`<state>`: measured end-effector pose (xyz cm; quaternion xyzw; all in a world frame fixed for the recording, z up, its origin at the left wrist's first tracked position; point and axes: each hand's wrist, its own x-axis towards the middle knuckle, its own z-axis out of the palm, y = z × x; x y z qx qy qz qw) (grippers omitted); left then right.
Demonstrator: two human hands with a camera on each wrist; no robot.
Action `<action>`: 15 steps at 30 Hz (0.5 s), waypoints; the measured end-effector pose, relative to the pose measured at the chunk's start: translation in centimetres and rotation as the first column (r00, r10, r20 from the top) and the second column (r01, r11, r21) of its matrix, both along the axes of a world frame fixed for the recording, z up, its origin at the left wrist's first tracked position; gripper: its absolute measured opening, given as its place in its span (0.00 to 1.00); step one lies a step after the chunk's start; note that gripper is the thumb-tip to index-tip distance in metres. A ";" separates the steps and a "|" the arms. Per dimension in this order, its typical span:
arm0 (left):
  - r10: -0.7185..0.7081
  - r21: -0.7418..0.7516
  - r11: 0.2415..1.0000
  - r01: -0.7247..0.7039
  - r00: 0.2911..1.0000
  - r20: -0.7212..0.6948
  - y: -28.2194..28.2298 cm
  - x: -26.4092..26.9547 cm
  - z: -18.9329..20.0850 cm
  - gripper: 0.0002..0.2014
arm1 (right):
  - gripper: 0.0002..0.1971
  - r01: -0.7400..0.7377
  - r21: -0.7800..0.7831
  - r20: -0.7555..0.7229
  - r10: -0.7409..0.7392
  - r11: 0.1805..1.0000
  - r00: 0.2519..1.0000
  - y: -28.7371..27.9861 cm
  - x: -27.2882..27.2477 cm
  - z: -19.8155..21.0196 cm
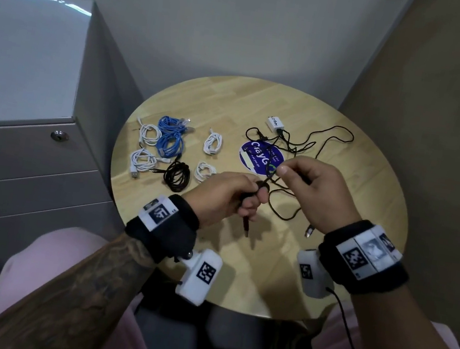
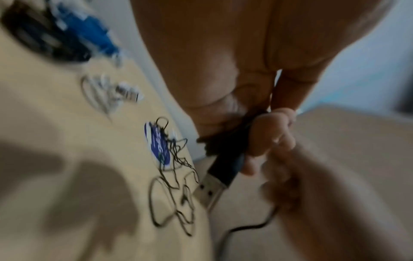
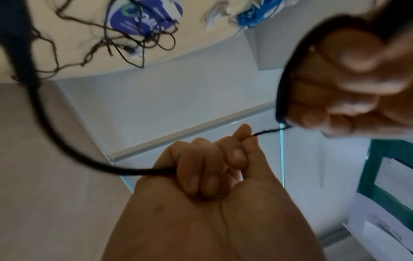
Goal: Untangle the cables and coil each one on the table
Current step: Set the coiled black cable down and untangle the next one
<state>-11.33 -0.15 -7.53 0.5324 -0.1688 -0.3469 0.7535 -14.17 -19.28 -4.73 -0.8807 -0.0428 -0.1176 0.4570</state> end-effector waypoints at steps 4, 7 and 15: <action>-0.037 -0.384 0.920 -0.079 0.958 -0.286 1.5 0.6 0.9 0.11 | 0.08 -0.121 0.001 -0.094 0.121 0.993 0.988 1.8 0.0 -1.4; 0.191 -0.482 0.790 -0.379 0.899 -0.394 2.8 2.0 0.8 0.11 | 0.10 -0.227 -0.009 -0.235 0.218 0.974 0.947 3.6 -0.8 -2.5; 0.675 -0.095 0.736 -0.671 0.714 0.186 3.2 3.3 -1.3 0.11 | 0.13 -0.328 -0.504 -0.241 0.234 0.799 0.942 4.4 -2.2 -1.1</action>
